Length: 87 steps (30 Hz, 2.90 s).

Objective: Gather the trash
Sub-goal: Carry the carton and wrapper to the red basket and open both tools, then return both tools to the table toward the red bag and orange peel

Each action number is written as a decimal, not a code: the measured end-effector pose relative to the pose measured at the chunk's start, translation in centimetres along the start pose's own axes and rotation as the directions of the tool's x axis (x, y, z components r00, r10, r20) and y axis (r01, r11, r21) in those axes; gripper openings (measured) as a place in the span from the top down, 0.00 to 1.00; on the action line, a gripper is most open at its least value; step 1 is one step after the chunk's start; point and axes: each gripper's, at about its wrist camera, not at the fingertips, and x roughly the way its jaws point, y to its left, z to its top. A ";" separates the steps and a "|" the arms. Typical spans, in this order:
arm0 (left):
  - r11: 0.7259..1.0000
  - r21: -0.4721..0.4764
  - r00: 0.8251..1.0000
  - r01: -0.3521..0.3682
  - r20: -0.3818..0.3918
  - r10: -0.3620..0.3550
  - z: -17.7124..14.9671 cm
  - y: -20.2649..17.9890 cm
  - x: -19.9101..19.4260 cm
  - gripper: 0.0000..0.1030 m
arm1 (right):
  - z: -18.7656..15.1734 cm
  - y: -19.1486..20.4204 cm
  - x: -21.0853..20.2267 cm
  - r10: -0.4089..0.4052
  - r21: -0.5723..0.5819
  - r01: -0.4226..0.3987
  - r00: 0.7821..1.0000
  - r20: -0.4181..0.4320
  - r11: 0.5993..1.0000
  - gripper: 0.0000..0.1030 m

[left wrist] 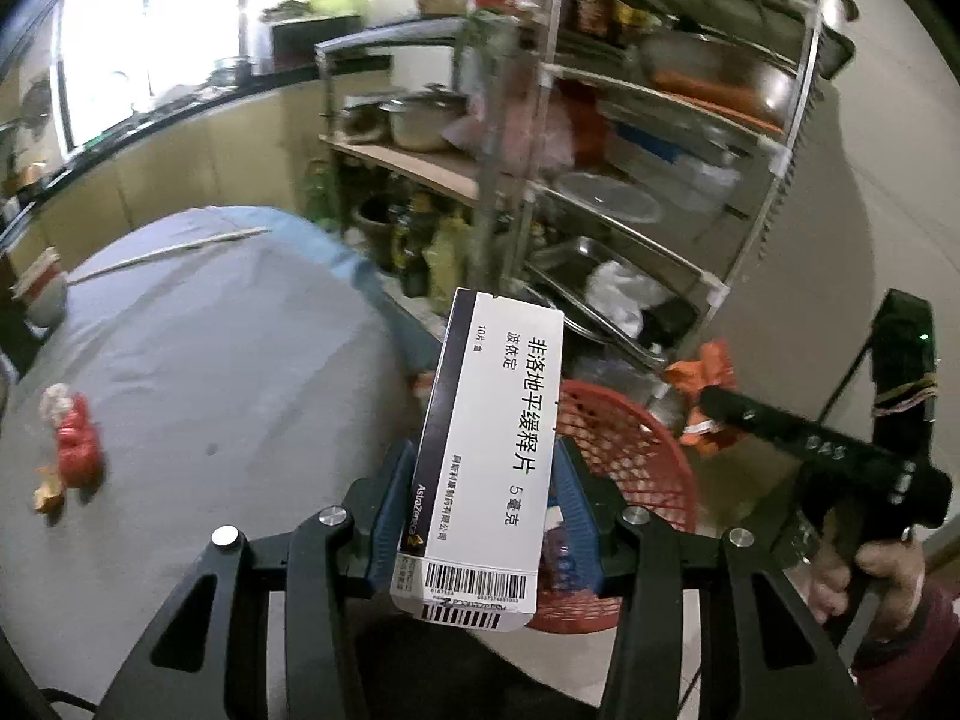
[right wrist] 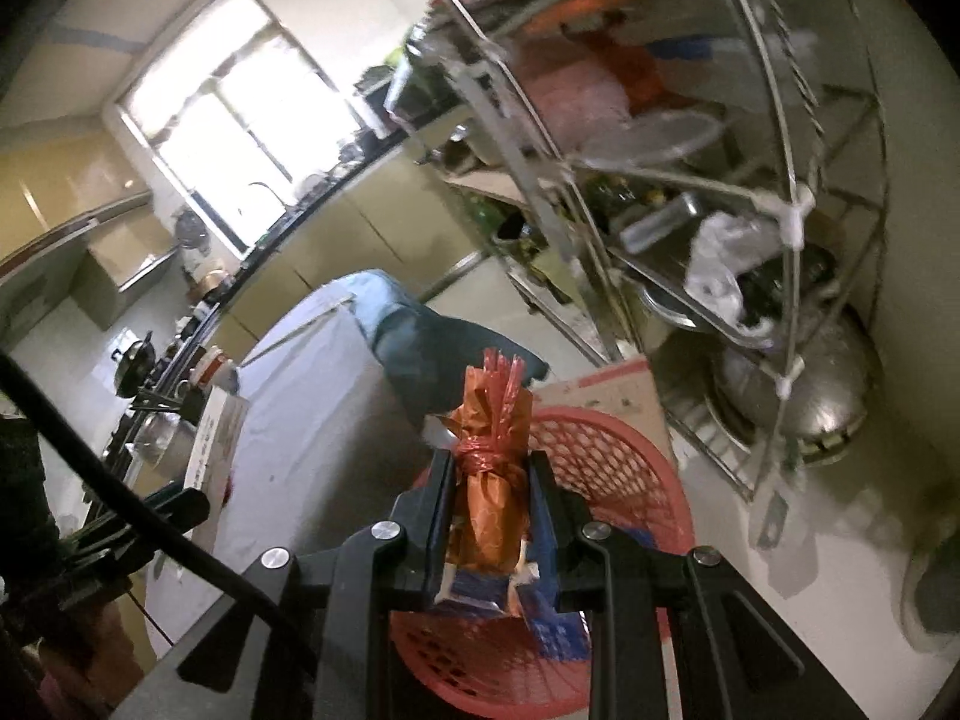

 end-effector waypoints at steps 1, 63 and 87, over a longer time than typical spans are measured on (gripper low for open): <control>1.000 0.006 1.000 0.017 -0.013 -0.017 -0.1 -0.5 0.5 0.52 | -0.3 -0.3 0.3 -0.005 0.007 0.005 1.000 -0.012 1.000 0.75; 0.547 -0.440 0.676 -0.712 -0.216 0.705 -18.9 25.1 -17.3 0.37 | -13.7 31.7 7.1 0.234 -0.518 -0.363 0.925 -0.300 0.774 0.37; 0.530 -0.440 0.671 -0.725 -0.277 0.688 -19.5 26.6 -16.3 0.37 | -14.0 32.5 9.4 0.231 -0.482 -0.388 0.907 -0.353 0.786 0.37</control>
